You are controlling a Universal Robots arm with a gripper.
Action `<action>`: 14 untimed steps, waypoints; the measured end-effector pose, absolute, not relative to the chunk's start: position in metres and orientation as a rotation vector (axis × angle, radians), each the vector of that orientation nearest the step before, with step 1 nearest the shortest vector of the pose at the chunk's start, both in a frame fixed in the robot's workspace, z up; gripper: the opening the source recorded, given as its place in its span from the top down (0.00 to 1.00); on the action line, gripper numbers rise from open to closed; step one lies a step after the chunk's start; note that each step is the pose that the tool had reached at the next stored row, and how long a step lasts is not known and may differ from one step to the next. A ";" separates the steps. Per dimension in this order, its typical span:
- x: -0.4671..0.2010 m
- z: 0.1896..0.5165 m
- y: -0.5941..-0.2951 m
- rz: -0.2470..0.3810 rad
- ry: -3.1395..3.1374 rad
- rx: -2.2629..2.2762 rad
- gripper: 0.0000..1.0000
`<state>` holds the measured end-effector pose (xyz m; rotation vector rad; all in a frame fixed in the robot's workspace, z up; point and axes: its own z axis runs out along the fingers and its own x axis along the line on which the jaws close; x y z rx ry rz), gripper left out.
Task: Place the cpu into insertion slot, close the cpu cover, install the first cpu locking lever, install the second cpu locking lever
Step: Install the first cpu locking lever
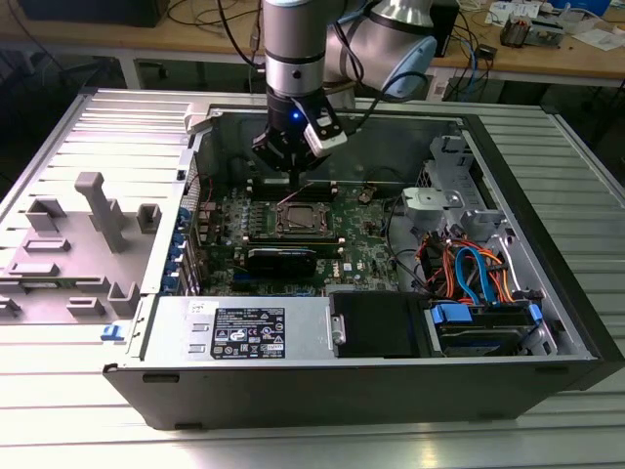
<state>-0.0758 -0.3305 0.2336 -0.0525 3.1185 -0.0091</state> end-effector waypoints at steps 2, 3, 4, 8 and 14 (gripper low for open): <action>-0.074 0.233 -0.330 -0.009 3.118 -0.049 0.89; -0.074 0.232 -0.330 -0.009 3.119 -0.047 0.89; -0.073 0.232 -0.330 -0.009 3.119 -0.044 0.89; -0.071 0.229 -0.330 -0.009 3.119 -0.036 0.89; -0.064 0.223 -0.330 -0.009 3.119 -0.025 0.89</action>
